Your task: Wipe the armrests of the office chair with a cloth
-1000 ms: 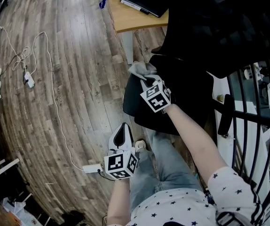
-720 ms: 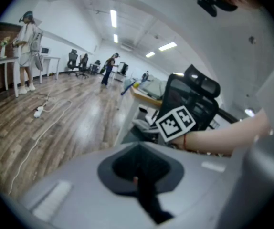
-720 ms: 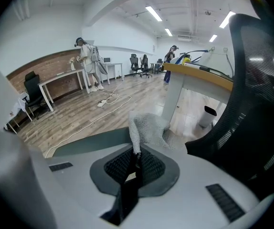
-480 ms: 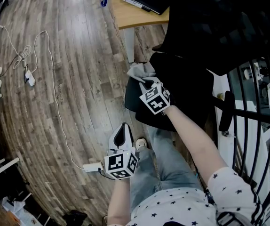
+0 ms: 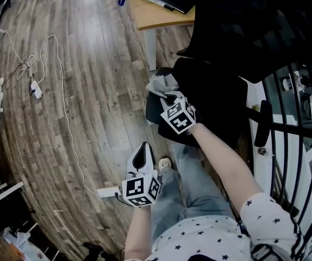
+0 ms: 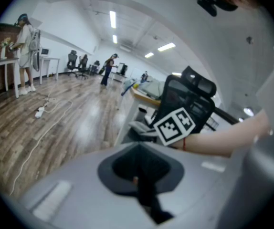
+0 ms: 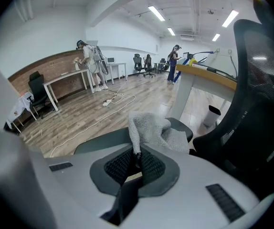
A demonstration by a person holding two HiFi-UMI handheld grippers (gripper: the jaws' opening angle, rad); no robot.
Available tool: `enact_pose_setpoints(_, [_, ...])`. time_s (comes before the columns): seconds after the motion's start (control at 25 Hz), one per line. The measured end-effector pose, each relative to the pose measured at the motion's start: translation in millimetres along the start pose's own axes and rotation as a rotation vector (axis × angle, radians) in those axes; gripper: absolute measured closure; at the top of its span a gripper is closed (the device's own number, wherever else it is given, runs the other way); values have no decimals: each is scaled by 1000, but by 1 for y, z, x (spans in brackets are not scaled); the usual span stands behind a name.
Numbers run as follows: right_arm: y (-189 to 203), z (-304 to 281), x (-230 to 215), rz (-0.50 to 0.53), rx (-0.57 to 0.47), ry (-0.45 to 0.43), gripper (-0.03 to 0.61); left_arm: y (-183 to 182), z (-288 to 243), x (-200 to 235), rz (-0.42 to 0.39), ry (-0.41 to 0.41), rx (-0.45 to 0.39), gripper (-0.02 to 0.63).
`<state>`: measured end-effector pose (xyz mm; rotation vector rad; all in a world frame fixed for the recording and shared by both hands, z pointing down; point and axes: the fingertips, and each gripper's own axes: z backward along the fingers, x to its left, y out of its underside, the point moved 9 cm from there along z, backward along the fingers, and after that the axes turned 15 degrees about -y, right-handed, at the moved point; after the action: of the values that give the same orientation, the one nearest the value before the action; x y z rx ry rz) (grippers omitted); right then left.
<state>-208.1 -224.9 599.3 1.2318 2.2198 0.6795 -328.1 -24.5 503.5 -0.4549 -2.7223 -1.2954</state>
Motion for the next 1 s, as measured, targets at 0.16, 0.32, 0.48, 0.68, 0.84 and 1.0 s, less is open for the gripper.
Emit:
enact_pose_setpoints(0.16, [3, 0, 8, 1, 3, -8, 551, 1, 4, 2, -5, 2, -2, 607])
enact_pose_setpoints(0.32, [6, 1, 19, 2, 2, -15, 551, 4, 8, 5, -9, 7, -5, 607])
enact_pose_setpoints(0.48, [10, 2, 31, 1, -2, -22, 551, 7, 15, 6, -15, 12, -5, 607])
enact_pose_setpoints(0.68, [15, 5, 45, 2, -3, -31, 551, 12, 24, 7, -22, 21, -6, 606])
enact_pose_setpoints(0.84, [19, 4, 57, 8, -1, -34, 551, 16, 31, 9, -25, 28, -7, 607])
enact_pose_setpoints(1.0, [22, 5, 68, 5, -3, -34, 551, 20, 38, 12, -28, 34, -8, 606])
